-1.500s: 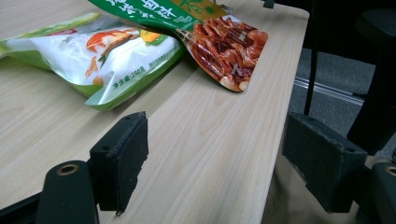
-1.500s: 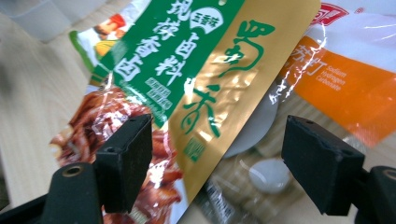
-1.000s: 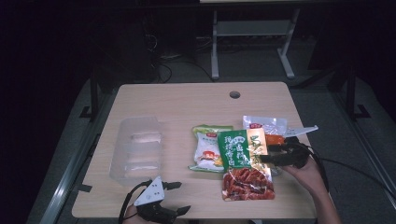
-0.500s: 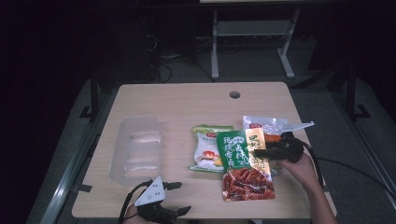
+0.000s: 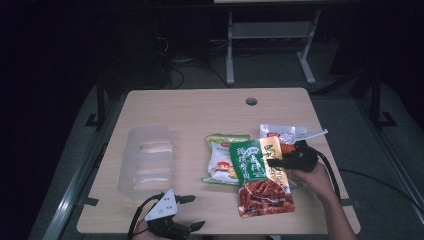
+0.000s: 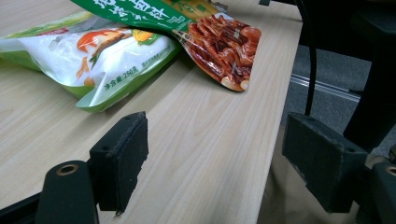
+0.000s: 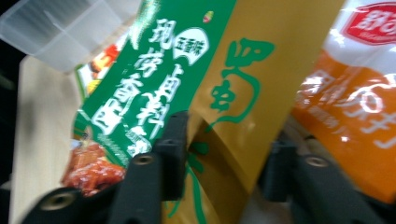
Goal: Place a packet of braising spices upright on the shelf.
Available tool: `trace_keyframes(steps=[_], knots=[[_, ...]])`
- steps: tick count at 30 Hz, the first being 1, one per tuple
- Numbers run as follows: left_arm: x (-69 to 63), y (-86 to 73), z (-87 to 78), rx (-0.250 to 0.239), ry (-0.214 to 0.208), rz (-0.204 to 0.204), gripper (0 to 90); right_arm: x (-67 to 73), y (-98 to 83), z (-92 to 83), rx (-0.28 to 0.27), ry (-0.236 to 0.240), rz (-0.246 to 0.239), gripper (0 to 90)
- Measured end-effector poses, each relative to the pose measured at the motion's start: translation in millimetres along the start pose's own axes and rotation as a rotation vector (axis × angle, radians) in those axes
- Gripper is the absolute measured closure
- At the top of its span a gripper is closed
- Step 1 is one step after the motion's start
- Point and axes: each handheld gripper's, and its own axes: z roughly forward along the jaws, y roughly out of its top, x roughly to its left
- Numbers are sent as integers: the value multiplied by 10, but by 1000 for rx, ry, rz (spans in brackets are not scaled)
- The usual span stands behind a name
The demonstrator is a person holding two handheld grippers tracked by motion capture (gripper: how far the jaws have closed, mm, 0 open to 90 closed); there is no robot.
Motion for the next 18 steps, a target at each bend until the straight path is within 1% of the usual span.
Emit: trace_keyframes(steps=[1,2,4,7,10,12,13,16,18], knots=[[-1,1,0,0,0,0,225,-2,1,-6,-2,0,1,655],[-1,1,0,0,0,1,225,-10,0,-10,-9,14,6,712],[-2,1,-1,1,0,1,225,-16,0,-23,-16,30,11,790],[-4,1,-2,0,0,0,225,-5,6,-52,-22,46,18,880],[-7,2,-3,0,-1,1,226,32,12,-99,-16,46,25,894],[-8,3,-5,4,-2,1,226,59,16,-133,-20,44,11,896],[-8,3,-4,4,-2,1,226,88,24,-152,-19,39,16,897],[-14,2,-2,-2,-2,4,227,161,69,-211,-21,22,-2,898],[-13,4,-8,4,-1,7,228,226,112,-259,-23,10,-26,898]])
